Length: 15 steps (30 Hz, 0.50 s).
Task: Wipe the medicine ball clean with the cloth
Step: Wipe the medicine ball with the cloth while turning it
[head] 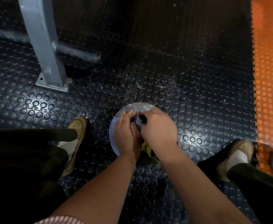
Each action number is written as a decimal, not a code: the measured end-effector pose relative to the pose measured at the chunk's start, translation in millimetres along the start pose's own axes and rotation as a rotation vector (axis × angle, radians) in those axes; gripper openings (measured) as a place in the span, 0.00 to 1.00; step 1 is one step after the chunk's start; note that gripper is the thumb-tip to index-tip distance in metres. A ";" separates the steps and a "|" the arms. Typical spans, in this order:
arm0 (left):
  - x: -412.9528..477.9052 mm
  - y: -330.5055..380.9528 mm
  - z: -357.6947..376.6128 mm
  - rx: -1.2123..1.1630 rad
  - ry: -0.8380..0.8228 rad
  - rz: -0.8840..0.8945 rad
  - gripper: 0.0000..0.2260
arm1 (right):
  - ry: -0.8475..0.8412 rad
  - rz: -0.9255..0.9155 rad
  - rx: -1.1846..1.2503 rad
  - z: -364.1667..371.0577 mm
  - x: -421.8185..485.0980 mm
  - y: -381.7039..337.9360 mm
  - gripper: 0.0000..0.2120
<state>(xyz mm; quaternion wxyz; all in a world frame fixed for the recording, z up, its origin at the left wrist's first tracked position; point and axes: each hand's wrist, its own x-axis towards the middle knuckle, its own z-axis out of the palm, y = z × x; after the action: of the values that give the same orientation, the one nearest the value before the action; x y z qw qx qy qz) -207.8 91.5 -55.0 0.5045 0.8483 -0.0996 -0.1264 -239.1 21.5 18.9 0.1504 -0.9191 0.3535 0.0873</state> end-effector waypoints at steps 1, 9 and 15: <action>-3.5 -1.0 -1.2 -0.003 0.009 0.024 0.21 | -0.021 -0.009 -0.027 -1.8 9.1 -3.6 0.10; 13.8 2.2 -2.1 -0.056 -0.014 -0.106 0.22 | -0.102 -0.090 0.005 5.5 -38.2 -0.5 0.16; 0.3 -3.6 -6.8 -0.032 0.007 -0.018 0.20 | -0.104 -0.025 0.005 -2.5 -11.0 -10.9 0.13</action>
<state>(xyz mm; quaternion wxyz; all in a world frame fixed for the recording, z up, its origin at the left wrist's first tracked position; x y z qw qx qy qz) -205.1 98.7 -55.1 0.5173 0.8413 -0.0880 -0.1295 -239.7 35.2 26.6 0.1717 -0.9173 0.3340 0.1321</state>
